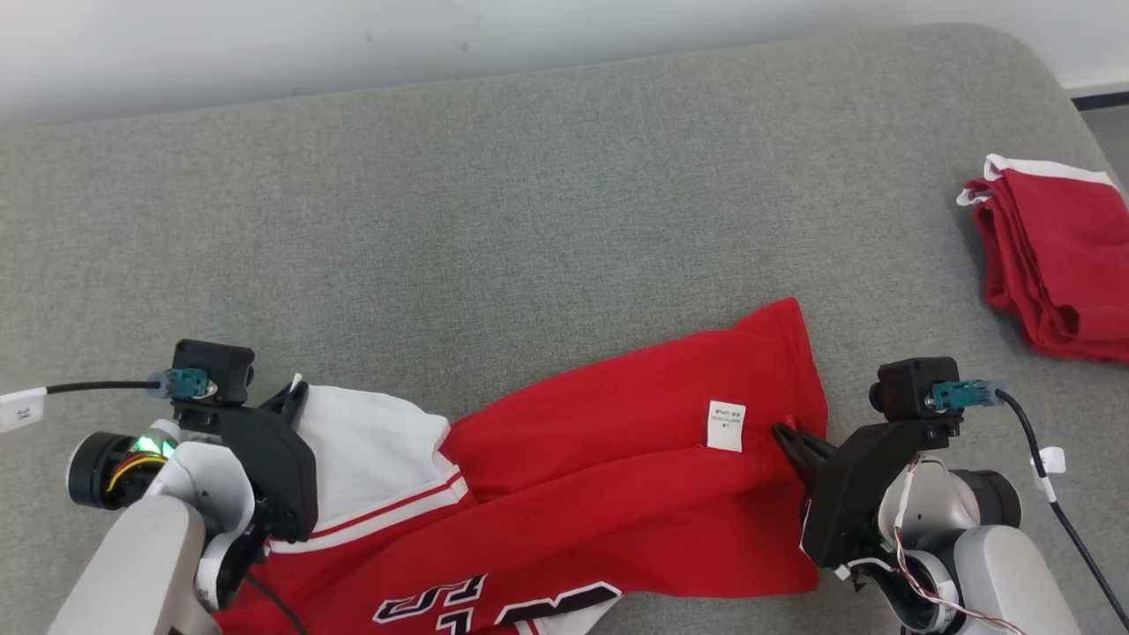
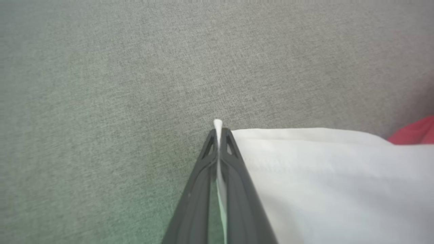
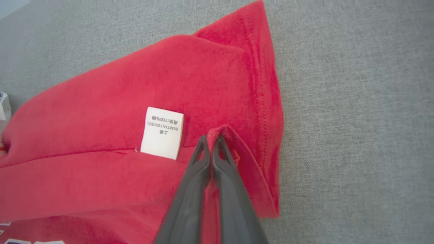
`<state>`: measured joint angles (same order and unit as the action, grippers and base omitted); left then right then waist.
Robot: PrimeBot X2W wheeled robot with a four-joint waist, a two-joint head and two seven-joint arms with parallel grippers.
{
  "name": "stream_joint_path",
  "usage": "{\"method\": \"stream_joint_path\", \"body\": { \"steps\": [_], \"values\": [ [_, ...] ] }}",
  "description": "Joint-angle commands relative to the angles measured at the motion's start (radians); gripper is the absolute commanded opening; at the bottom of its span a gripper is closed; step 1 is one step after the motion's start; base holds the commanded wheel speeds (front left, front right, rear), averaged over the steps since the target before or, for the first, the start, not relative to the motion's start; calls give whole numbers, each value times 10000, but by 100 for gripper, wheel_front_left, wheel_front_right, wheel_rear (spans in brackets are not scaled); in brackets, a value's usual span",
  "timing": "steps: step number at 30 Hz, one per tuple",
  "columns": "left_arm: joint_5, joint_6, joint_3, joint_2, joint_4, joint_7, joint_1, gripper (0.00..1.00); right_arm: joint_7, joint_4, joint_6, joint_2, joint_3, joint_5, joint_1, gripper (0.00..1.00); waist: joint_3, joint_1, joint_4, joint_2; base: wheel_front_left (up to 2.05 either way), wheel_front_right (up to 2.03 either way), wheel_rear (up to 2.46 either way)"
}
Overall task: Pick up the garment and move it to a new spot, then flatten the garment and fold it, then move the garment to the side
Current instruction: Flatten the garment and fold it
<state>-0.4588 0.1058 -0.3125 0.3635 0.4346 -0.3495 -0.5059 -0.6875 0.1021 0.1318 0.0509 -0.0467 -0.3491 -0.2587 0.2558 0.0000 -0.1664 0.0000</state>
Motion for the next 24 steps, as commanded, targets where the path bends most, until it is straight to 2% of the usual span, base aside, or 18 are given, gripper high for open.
{"method": "stream_joint_path", "body": {
  "steps": [1, 7, 15, 19, 24],
  "values": [
    [-37, -26, 31, 36, -47, 69, 18, 0, -3, -68, -22, -9, 17, 49, 45, 0, -46, 0, 6, 0, 0, 0, 0],
    [-389, -70, 394, -35, -353, 619, -82, 0, 138, -563, -22, -10, 173, 94, 173, 0, -249, 0, -11, 0, 0, 0, 0],
    [-1677, 95, 1283, -388, -1298, 1713, -671, 0, 440, -1571, -22, -8, 402, -114, -162, 0, -595, 0, 64, 0, 0, 0, 0],
    [-2039, 168, 1504, -320, -1747, 1848, -980, 0, 518, -1899, -22, 112, 518, -109, -384, 0, -724, 0, 108, 0, 0, 0, 0],
    [-2558, 194, 1968, 111, -2981, 1999, -1923, 0, 720, -2388, -22, 461, 924, -160, -1101, 0, -1011, 0, 269, 0, 0, 0, 0]
  ]
}}
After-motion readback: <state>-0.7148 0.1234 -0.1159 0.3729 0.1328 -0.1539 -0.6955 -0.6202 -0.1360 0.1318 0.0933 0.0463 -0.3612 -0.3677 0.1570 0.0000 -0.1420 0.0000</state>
